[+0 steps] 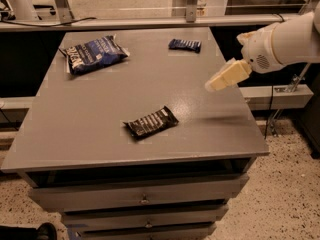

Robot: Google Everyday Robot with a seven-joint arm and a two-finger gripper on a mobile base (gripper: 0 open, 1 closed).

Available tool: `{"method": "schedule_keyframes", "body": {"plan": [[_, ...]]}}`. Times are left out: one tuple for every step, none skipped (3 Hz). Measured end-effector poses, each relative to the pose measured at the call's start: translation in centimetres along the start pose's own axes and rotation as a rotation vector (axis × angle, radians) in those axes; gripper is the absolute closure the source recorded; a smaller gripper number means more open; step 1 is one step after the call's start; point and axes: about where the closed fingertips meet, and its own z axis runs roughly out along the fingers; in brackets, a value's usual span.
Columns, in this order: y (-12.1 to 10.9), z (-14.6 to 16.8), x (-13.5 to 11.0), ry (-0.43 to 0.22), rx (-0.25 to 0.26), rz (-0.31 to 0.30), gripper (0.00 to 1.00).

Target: Move rxbar blueberry near rxbar chocolate

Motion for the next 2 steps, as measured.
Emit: {"method": "schedule_keyframes", "body": {"plan": [[-3.5, 2.5, 0.1, -0.050, 0.075, 0.038, 0.00], [-6.8, 4.7, -0.1, -0.094, 0.144, 0.107, 0.00]]}}
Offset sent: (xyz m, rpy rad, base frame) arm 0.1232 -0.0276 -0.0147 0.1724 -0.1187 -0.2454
